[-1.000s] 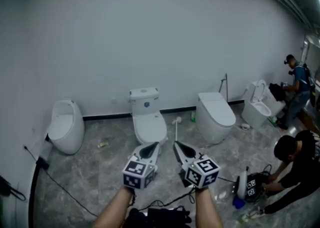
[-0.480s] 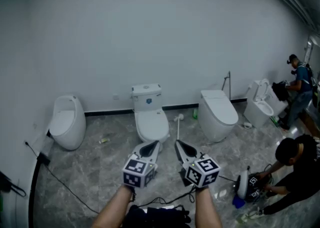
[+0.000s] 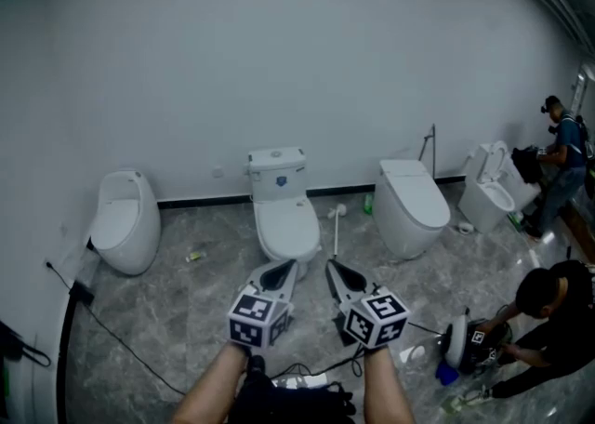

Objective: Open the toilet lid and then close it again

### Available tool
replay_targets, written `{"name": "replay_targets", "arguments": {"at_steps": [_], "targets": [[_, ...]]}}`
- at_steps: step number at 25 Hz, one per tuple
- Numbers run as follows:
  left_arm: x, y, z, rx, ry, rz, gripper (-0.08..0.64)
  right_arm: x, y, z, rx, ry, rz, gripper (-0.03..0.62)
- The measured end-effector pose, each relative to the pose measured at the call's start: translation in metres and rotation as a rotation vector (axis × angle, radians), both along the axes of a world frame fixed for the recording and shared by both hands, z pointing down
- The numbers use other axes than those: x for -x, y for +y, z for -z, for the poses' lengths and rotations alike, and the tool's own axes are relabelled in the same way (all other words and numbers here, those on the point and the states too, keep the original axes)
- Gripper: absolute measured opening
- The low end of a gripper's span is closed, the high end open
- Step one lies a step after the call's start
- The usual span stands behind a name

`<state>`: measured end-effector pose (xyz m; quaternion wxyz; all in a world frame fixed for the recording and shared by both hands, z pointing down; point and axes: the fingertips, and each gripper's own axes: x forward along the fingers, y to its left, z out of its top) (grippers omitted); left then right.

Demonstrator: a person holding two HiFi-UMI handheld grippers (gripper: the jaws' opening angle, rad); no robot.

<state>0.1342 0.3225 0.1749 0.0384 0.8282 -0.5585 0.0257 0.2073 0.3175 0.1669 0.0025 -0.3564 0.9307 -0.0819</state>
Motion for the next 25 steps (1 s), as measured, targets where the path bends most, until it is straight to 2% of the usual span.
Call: {"name": "replay_targets", "arguments": {"at_steps": [11,18,25], "targets": [[0.055,-0.095,-0.024,0.045,0.013,-0.069,0.006,0.057,-0.087,-0.025,0.049,0.050,-0.047,0.011],[0.095,-0.157,-0.032,0.090,0.030,-0.135,0.006,0.096,-0.146,-0.029,0.076,0.078,-0.114,0.011],[0.126,-0.195,-0.051,0.126,0.036,-0.184,0.006,0.118,-0.179,-0.045,0.123,0.080,-0.192,0.011]]}}
